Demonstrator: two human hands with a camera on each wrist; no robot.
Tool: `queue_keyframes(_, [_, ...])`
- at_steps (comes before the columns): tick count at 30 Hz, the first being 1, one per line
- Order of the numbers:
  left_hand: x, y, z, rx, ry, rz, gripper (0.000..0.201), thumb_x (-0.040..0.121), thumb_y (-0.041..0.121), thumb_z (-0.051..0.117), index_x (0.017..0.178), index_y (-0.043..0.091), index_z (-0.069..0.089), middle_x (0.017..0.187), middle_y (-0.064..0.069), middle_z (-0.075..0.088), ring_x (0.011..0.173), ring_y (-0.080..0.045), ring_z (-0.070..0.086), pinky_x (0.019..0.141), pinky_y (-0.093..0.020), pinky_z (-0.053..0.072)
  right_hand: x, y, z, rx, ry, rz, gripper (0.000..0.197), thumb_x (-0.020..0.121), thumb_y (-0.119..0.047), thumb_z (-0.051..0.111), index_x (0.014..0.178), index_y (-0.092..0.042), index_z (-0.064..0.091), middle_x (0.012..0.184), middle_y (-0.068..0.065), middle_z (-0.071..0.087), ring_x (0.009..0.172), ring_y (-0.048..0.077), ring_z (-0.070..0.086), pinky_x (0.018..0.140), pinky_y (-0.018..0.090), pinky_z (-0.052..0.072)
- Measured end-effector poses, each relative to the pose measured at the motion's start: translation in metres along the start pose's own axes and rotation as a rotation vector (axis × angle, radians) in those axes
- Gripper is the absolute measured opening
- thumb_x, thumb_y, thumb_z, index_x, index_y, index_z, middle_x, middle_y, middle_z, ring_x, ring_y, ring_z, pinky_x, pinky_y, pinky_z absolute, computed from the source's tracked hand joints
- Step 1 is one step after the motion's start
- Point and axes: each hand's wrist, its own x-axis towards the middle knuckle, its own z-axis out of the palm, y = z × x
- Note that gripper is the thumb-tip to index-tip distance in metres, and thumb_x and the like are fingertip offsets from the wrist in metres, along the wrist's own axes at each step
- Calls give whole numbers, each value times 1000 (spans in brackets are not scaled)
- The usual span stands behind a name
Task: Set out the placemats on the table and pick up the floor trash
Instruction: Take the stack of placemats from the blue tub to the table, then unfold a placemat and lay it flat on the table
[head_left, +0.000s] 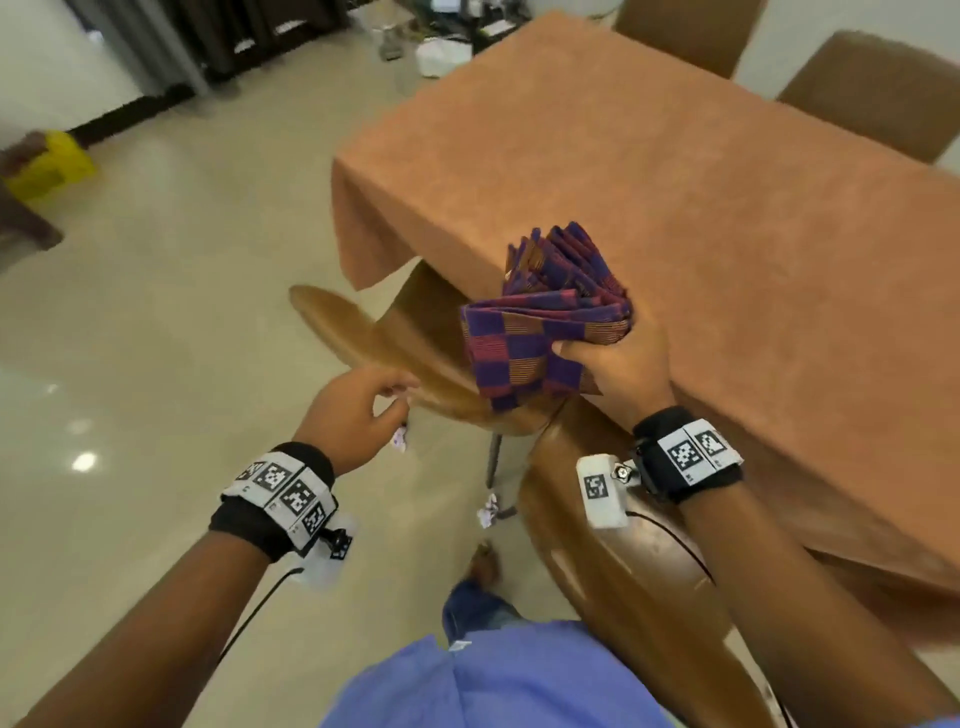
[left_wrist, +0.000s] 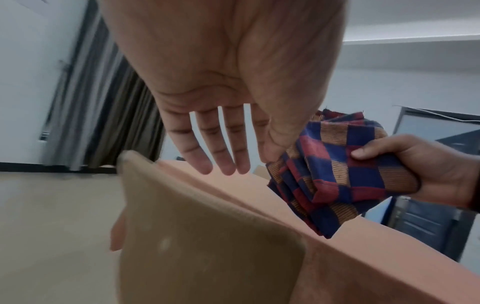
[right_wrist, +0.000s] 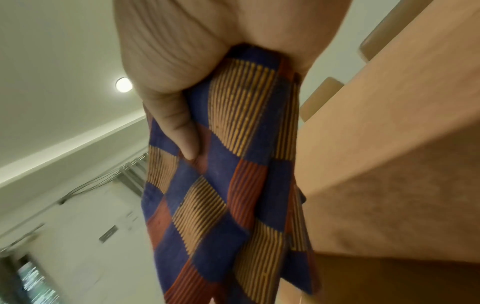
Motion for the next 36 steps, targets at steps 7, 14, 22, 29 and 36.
queue_keyframes(7, [173,65,27,163,-224,249,43,88,25,64,130,21,53,122,-1,59,111,-17,57,91,-30,45,91,49,-102,-114,370,254,59,59,-11,87,112,-18,61,99,-5,70,90,15,68,81,37,56])
queue_keyframes(14, [330,114,83,468,-418,371,58,85,33,64,138,24,44,136,-5,49,123,-29,49,99,-44,43,189,80,-158,-46,623,376,61,54,-15,87,109,-18,60,101,-2,70,90,19,67,81,39,56])
queue_keyframes(22, [493,135,140,570,-508,351,92,66,42,79,145,26,34,148,-6,38,131,-32,42,106,-43,40,354,113,-196,117,729,272,67,55,-17,90,115,-6,61,105,7,73,91,20,72,76,36,59])
queue_keyframes(29, [552,125,166,638,-581,345,97,59,52,80,143,33,35,152,-1,29,132,-34,36,109,-43,37,434,188,-202,-206,785,486,88,70,-27,83,142,-10,36,125,8,61,111,24,61,98,39,49])
queue_keyframes(36, [557,120,173,575,-581,302,94,54,47,88,137,36,46,141,4,36,129,-32,30,104,-57,39,439,197,-188,-1020,625,206,55,72,-56,63,121,-29,61,133,4,53,122,29,48,98,45,40])
